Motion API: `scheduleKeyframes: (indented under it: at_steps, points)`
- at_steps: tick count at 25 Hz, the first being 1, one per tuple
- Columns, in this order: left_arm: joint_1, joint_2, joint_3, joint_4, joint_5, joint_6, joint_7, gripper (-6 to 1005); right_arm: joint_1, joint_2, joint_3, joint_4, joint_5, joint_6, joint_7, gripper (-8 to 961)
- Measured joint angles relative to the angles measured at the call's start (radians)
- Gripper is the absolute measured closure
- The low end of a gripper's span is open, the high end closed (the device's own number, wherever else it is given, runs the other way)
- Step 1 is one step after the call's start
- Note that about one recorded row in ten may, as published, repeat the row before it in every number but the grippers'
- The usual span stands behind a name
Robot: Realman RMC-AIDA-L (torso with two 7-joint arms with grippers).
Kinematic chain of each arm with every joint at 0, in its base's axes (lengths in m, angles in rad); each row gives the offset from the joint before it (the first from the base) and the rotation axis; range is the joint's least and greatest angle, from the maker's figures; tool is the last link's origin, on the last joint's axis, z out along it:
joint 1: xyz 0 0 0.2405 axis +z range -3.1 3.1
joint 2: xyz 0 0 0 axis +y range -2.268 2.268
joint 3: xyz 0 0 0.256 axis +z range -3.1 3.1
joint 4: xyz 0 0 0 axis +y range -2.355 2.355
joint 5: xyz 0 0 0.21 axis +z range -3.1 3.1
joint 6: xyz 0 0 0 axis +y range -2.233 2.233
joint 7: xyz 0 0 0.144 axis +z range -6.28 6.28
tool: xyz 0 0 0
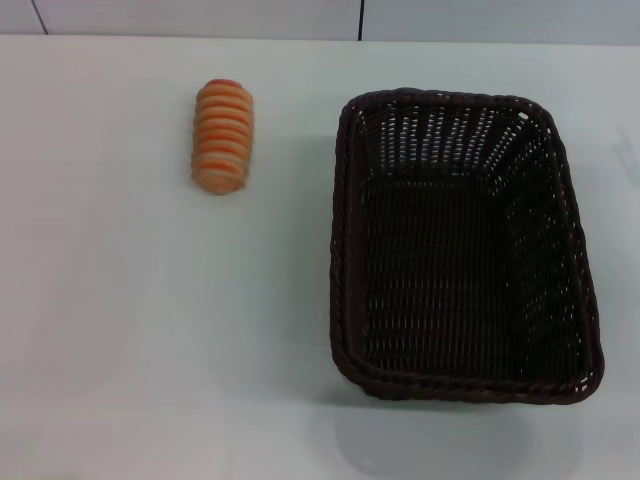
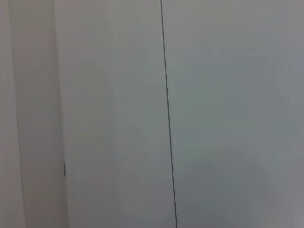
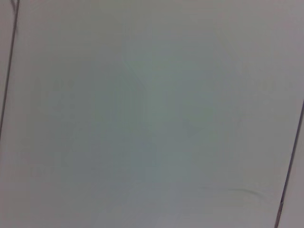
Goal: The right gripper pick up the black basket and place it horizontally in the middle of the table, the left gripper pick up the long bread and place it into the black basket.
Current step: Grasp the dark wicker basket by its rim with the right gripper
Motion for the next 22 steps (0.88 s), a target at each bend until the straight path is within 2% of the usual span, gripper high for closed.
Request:
scheduleKeyframes:
  at_steps: [13,16,18,19,20,21,22]
  points:
    - [-0.006,-0.002,0.004,0.001,0.023,0.005,-0.001,140,-0.003,0.001,-0.009,0.006,-0.020,-0.022,-0.001,230]
    - [-0.005,-0.001,0.006,0.004,0.025,0.006,-0.001,140,-0.010,0.000,-0.029,0.038,-0.020,-0.065,0.000,230]
    - [-0.001,-0.001,0.005,0.010,0.026,0.007,-0.001,140,-0.017,-0.002,-0.059,0.107,-0.033,-0.171,0.002,230]
    - [-0.001,-0.001,0.005,0.010,0.026,0.007,-0.001,141,-0.020,-0.002,-0.079,0.156,-0.058,-0.266,0.002,230]
    - [0.002,-0.001,0.002,0.014,0.026,0.011,-0.001,141,-0.022,-0.002,-0.116,0.244,-0.113,-0.453,0.002,230]
    - [0.002,-0.001,0.002,0.014,0.026,0.011,-0.001,141,-0.022,-0.002,-0.116,0.244,-0.113,-0.453,0.002,230]
    - [0.002,0.000,0.001,0.016,0.026,0.015,-0.001,141,-0.022,-0.002,-0.135,0.293,-0.132,-0.545,0.004,230]
